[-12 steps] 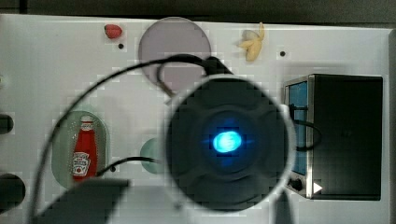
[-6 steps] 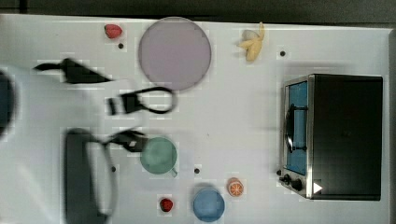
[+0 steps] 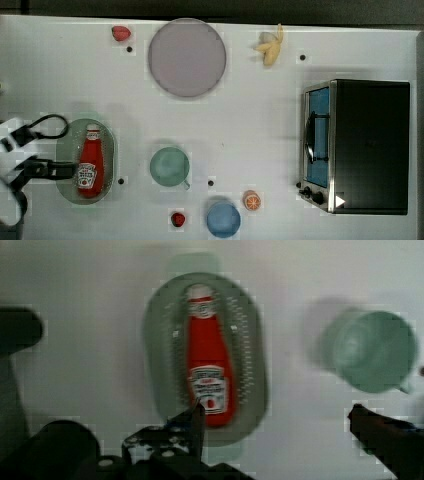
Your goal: Pick ketchup from strainer and place it on the table
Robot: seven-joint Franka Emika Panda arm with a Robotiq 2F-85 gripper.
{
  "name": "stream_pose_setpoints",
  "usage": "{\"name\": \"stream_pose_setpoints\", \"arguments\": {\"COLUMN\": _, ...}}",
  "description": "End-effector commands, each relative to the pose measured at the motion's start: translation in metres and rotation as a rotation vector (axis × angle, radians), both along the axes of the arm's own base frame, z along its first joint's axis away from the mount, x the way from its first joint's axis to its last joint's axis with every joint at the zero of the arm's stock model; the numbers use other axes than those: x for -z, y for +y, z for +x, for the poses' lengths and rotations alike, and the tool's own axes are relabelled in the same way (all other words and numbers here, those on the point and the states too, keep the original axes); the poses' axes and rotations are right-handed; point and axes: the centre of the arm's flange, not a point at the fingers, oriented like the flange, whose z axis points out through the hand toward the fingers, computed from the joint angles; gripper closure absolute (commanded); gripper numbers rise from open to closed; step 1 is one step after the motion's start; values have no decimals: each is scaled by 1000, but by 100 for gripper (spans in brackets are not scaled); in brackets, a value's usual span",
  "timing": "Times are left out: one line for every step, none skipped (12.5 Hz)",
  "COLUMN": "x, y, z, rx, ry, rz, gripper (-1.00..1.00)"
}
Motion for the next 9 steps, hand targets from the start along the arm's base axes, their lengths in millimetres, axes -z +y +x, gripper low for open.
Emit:
{"name": "stream_pose_setpoints", "arguments": {"x": 40, "y": 17, "z": -4, "rx": 19, "ry": -11, "rz": 47, "gripper": -100}}
{"name": "stream_pose_setpoints", "arguments": {"x": 61, "y": 23, "z": -9, "rx": 4, "ry": -23, "rz": 67, "gripper": -100}}
{"name": "stream_pose_setpoints", "arguments": {"x": 82, "y": 26, "z": -13, "rx": -12, "ry": -39, "rz": 75, "gripper": -100}}
{"name": "stream_pose_setpoints", "arguments": {"x": 102, "y": 25, "z": -16, "rx": -25, "ry": -54, "rz": 78, "gripper": -100}}
{"name": "stream_pose_setpoints", "arguments": {"x": 123, "y": 23, "z": -21, "rx": -33, "ry": -63, "rz": 77, "gripper": -100}}
{"name": "stream_pose_setpoints", "arguments": {"x": 143, "y": 21, "z": -27, "rx": -33, "ry": -67, "rz": 77, "gripper": -100}}
{"name": "stream_pose_setpoints", "arguments": {"x": 162, "y": 20, "z": -32, "rx": -37, "ry": -68, "rz": 84, "gripper": -100}}
{"name": "stream_pose_setpoints", "arguments": {"x": 177, "y": 22, "z": -37, "rx": -41, "ry": -66, "rz": 100, "gripper": -100}}
{"name": "stream_pose_setpoints", "arguments": {"x": 192, "y": 24, "z": -41, "rx": -41, "ry": -59, "rz": 118, "gripper": -100}}
